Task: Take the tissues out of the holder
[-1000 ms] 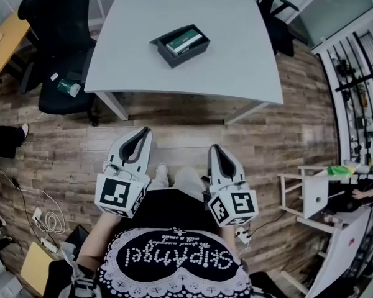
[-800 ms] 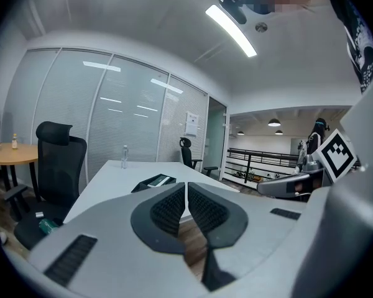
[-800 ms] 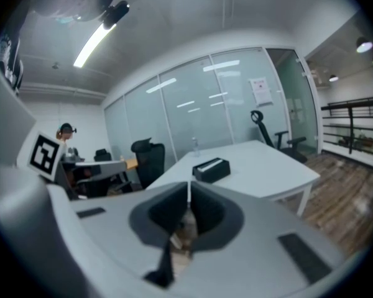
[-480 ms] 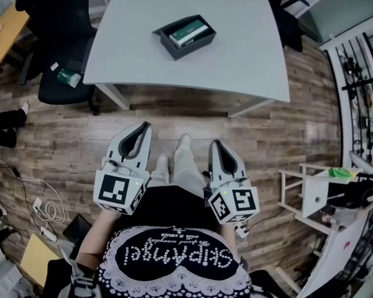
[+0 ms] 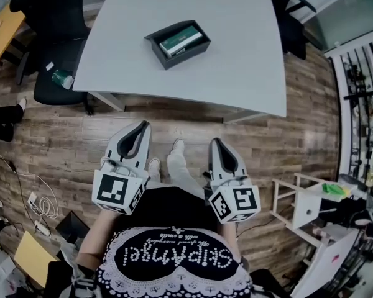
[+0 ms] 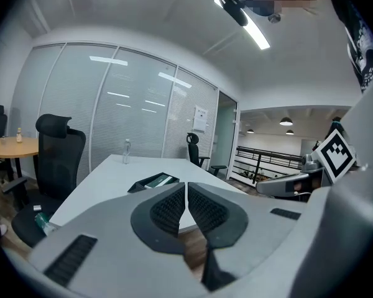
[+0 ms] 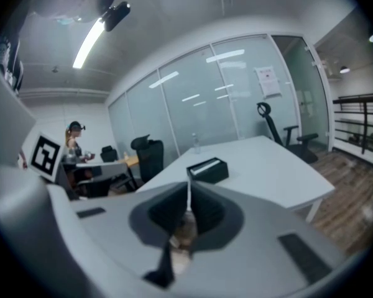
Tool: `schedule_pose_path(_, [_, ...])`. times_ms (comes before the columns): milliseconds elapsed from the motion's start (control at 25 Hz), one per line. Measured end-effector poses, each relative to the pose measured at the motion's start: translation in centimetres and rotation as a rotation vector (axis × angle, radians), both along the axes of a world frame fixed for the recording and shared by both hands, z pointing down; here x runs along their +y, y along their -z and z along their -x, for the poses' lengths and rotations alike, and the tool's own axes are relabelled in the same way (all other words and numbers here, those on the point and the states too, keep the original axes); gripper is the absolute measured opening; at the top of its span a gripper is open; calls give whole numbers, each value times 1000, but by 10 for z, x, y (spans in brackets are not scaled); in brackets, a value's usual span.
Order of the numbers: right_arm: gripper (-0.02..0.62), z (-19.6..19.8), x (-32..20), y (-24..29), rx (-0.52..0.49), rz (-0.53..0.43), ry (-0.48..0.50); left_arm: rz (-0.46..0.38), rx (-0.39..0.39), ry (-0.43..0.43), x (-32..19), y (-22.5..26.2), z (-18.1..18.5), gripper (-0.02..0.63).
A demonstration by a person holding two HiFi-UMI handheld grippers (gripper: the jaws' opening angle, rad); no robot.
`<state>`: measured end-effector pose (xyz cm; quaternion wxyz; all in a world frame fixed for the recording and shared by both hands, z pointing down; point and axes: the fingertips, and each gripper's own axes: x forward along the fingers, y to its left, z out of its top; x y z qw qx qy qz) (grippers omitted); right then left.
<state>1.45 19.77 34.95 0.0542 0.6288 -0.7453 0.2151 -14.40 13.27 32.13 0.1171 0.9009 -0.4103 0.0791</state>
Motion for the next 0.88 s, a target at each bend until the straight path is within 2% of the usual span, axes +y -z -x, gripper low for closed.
schedule_pose_path(400, [35,-47,-63,15,15,-53,68,-38,7,36,-41,10,-46,29])
schedule_pose_path(880, [35,-77,-86,17,7,-76,88,-57,-2,92,-59,10,-65,29])
